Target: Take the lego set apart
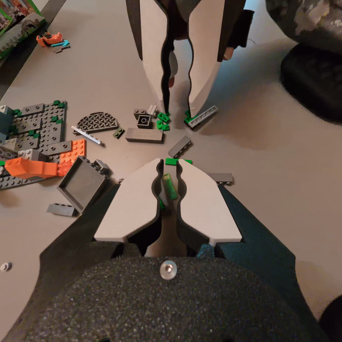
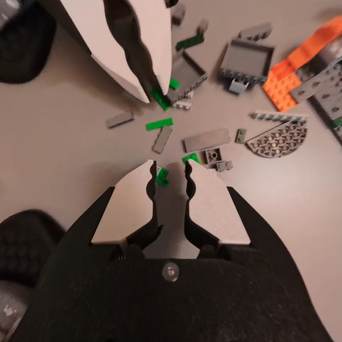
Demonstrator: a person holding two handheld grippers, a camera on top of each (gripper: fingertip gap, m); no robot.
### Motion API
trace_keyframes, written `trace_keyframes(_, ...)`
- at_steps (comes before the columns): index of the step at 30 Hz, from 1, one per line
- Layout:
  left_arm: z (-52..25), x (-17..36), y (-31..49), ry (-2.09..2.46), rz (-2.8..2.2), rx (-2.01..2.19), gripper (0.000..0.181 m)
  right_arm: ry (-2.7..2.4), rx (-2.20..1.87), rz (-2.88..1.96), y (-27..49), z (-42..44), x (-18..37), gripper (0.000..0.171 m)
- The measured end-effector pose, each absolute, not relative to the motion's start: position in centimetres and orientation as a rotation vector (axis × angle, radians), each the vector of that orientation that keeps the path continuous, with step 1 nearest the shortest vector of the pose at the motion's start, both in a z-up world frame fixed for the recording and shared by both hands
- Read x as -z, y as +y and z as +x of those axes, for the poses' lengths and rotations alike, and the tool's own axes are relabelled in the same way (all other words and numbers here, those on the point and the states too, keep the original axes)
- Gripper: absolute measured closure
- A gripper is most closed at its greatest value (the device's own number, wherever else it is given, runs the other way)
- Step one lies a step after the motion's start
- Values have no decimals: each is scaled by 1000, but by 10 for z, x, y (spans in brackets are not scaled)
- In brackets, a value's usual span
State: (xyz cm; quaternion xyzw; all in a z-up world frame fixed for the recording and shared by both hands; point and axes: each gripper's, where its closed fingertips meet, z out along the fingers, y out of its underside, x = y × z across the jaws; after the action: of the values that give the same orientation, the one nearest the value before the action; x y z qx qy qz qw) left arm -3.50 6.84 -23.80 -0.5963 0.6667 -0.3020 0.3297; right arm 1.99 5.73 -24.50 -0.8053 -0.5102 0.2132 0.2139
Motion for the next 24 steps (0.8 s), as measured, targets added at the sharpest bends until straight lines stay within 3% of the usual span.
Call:
trace_keyframes(8, -32, 244, 69, 1751, -1568, 779, 168, -1527, -412, -2437, 39, 38, 263, 143)
trace_keyframes(14, -30, 244, 67, 1755, -1558, 785, 168, -1564, -510, -2370, 39, 21, 264, 143)
trace_keyframes(19, -30, 245, 63, 1773, -1560, 803, 168, -1592, -587, -2314, 37, 9, 263, 151)
trace_keyframes(20, -30, 246, 63, 1778, -1561, 801, 168, -1597, -582, -2304, 37, 10, 263, 170)
trace_keyframes(24, -30, 246, 61, 1783, -1557, 805, 168, -1573, -597, -2277, 41, 10, 260, 171)
